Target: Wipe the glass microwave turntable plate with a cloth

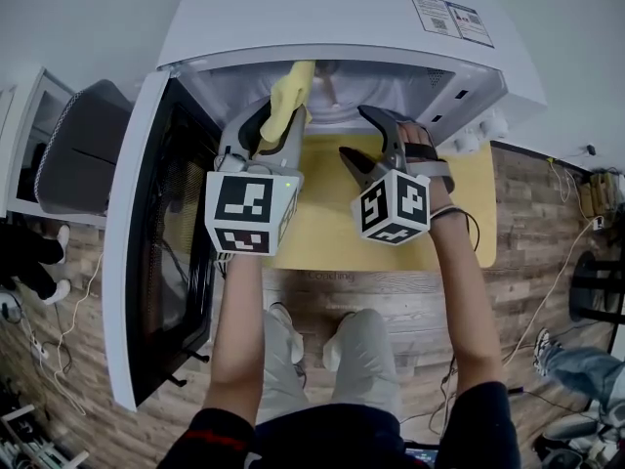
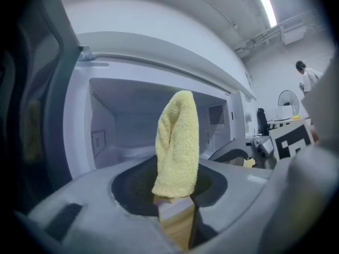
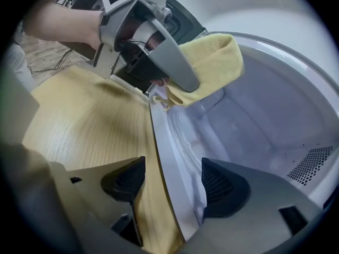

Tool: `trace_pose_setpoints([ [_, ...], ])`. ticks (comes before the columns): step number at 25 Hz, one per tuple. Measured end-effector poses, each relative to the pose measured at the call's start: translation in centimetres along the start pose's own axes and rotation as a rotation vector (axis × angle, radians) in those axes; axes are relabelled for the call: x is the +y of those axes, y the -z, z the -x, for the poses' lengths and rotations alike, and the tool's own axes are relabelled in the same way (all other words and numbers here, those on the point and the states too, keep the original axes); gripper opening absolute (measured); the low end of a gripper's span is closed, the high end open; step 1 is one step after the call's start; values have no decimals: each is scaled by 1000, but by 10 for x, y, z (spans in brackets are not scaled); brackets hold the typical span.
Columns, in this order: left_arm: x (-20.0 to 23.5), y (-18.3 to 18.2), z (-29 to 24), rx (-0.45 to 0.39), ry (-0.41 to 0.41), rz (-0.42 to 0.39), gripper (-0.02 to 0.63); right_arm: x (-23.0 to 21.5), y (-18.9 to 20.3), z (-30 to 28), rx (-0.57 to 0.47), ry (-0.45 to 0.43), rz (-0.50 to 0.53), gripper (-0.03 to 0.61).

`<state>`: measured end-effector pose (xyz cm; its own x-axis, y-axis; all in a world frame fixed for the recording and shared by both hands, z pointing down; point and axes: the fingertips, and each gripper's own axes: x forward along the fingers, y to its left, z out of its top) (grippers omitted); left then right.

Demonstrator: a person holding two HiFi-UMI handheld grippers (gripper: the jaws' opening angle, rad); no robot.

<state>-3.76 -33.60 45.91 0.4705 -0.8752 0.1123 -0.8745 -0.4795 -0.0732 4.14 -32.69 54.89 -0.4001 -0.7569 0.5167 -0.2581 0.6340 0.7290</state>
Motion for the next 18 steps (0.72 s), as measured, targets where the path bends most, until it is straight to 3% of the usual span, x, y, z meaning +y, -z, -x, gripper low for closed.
trace_pose_setpoints([
  [4,3,0,-22,57,2,-53,115,0,0,0,-1,-2,1,296],
  [9,5,-5,-46,78,41,-53,115,1,-1,-1,-2,-9,8,296],
  [18,-4,1,-76,169,105,-244,117,2,-2,-1,-4,-21,17,296],
])
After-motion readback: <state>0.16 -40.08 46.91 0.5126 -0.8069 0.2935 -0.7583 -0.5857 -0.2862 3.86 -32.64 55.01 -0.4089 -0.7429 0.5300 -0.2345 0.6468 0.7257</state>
